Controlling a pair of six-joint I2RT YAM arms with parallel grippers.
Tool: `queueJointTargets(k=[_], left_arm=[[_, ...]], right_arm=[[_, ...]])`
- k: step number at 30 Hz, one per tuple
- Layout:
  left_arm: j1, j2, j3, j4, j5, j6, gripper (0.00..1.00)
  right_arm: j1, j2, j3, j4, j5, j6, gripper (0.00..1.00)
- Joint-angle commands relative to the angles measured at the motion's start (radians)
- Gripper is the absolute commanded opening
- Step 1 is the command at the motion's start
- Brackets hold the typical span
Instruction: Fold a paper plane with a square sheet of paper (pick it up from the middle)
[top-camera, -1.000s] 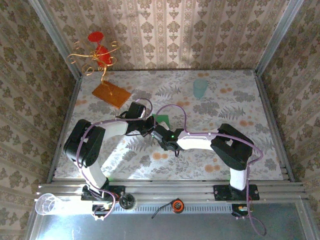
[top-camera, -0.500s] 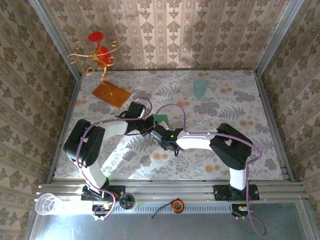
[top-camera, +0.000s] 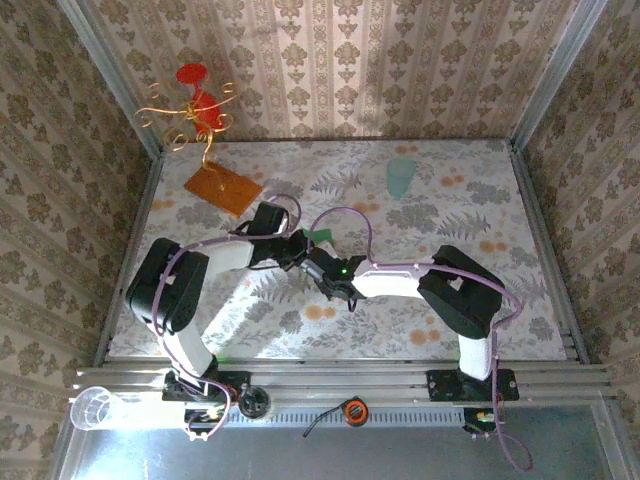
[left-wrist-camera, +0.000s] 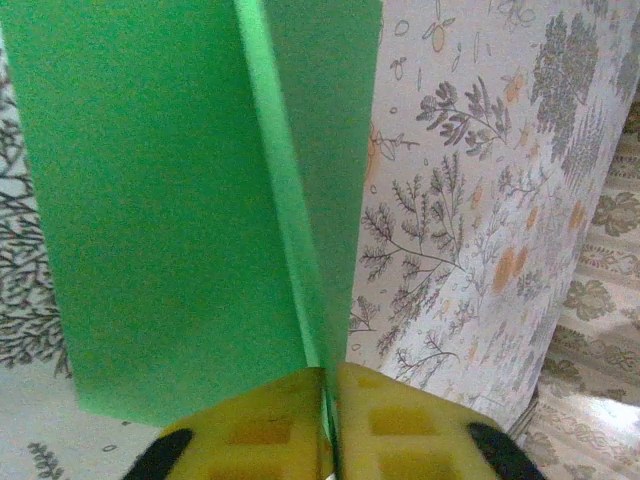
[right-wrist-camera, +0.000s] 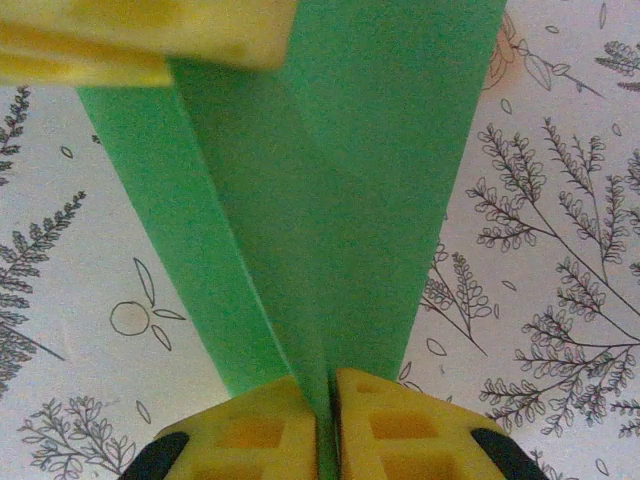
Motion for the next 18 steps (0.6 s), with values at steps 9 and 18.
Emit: queueJointTargets(k=[9, 18], left_arm=[[0.069, -0.007, 0.031, -0.023, 0.007, 0.019, 0.33], [0.069, 0.054, 0.037, 0.003, 0.041, 0.011, 0.41]], right_arm=[[-0.004, 0.001, -0.043, 0.044, -0.062, -0.004, 0.14], [-0.006, -0.002, -0.042, 0.045, -0.057, -0.014, 0.15]])
